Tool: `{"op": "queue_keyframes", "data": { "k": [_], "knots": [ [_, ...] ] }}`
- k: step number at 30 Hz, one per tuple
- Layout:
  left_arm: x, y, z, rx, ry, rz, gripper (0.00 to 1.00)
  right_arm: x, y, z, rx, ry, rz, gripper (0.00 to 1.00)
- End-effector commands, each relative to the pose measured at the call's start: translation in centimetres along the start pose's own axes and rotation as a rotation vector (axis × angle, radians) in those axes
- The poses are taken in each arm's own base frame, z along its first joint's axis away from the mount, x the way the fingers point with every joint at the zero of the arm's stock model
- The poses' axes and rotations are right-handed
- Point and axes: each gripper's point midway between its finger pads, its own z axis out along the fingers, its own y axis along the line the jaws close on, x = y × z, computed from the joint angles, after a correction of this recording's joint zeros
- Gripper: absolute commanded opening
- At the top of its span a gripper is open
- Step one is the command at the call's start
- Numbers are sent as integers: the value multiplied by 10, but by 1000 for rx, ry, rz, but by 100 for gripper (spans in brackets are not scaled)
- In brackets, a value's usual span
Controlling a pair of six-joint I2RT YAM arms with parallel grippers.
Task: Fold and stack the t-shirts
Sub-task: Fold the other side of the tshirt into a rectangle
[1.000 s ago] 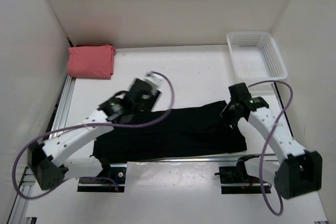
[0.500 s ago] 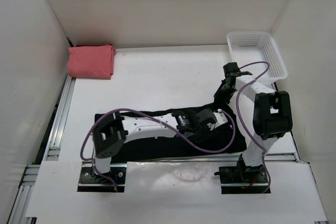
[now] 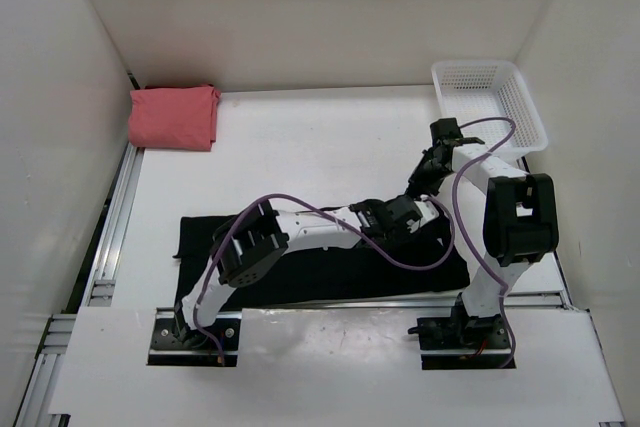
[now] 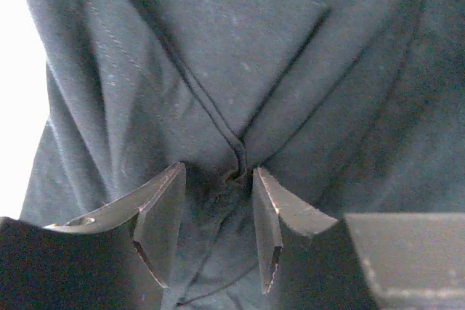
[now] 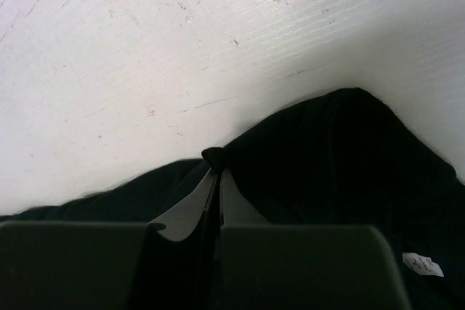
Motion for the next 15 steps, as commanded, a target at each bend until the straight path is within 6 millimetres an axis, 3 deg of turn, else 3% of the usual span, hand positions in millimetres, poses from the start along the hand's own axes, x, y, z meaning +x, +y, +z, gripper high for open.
{"op": "queue_keyframes", "data": {
  "k": [1, 4, 8, 15],
  "knots": [
    [-34, 13, -16, -33, -96, -31, 52, -6, 10, -10, -58, -29, -37, 0],
    [-42, 15, -25, -33, -119, -36, 52, -6, 10, -10, -58, -29, -37, 0],
    [-31, 14, -29, -24, -102, -31, 56, -6, 9, -10, -57, -30, -56, 0],
    [-60, 17, -58, -5, -180, -47, 57, -8, 9, -13, -55, -43, -67, 0]
  ]
}}
